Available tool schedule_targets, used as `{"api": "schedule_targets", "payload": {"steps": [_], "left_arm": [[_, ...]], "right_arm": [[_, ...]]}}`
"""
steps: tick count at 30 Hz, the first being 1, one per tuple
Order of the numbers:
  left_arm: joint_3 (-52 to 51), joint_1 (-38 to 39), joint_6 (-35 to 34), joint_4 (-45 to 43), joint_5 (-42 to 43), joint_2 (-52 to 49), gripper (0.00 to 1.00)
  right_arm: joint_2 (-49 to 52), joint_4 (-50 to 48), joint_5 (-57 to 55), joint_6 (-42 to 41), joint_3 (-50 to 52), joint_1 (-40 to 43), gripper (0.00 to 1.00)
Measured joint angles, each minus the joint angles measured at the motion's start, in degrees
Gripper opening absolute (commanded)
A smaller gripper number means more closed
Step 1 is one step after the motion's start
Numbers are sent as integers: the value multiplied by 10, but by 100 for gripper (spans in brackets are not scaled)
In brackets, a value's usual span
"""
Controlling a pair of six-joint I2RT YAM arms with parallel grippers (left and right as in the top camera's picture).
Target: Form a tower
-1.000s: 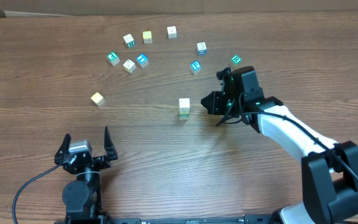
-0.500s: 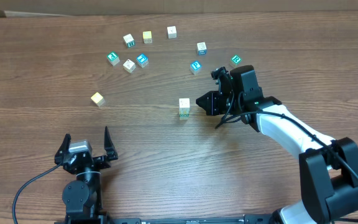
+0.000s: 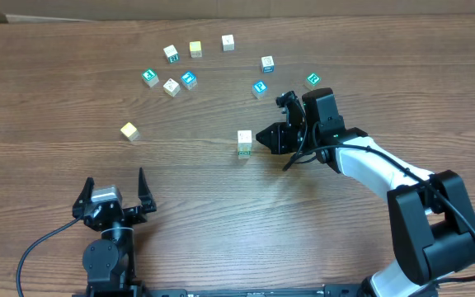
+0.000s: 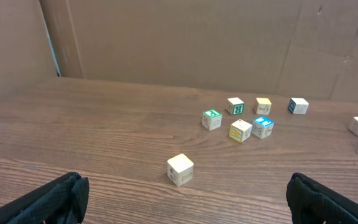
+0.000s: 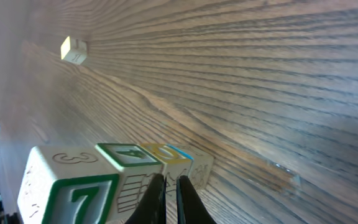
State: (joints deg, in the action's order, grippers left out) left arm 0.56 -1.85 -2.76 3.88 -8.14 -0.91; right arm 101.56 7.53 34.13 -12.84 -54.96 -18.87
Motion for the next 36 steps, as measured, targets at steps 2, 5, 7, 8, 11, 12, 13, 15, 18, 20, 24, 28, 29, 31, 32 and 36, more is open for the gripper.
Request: {"api": "schedule_targets", "payload": {"steps": [2,5,7,8,11,12,13,15,18,20,24,28,29,31,32,36], "left_arm": [[0,0,0,0,0,0,100],[0,0,0,0,0,0,100],[0,0,0,0,0,0,100],[0,0,0,0,0,0,100],[0,0,0,0,0,0,100],[0,0,0,0,0,0,100],[0,0,0,0,0,0,100],[0,0,0,0,0,0,100],[0,0,0,0,0,0,100],[0,0,0,0,0,0,100],[0,0,0,0,0,0,100],[0,0,0,0,0,0,100],[0,0,0,0,0,0,100],[0,0,0,0,0,0,100],[0,0,0,0,0,0,100],[0,0,0,0,0,0,100]], "right_arm": [[0,-2,4,5,0,0,4],[0,-9,10,11,0,0,4],[0,-14,11,14,0,0,4],[0,-15,13,15,0,0,4],[0,-16,15,20,0,0,4],[0,-18,15,20,0,0,4],[0,-20,15,22,0,0,4],[0,-24,15,24,0,0,4],[1,-38,16,27,0,0,4],[3,-45,16,28,0,0,4],[10,-49,16,29,0,0,4],[13,-50,16,31,0,0,4],[13,-50,17,30,0,0,4],[13,-50,16,30,0,0,4],[13,-50,16,31,0,0,4],[13,-45,8,23,0,0,4]]}}
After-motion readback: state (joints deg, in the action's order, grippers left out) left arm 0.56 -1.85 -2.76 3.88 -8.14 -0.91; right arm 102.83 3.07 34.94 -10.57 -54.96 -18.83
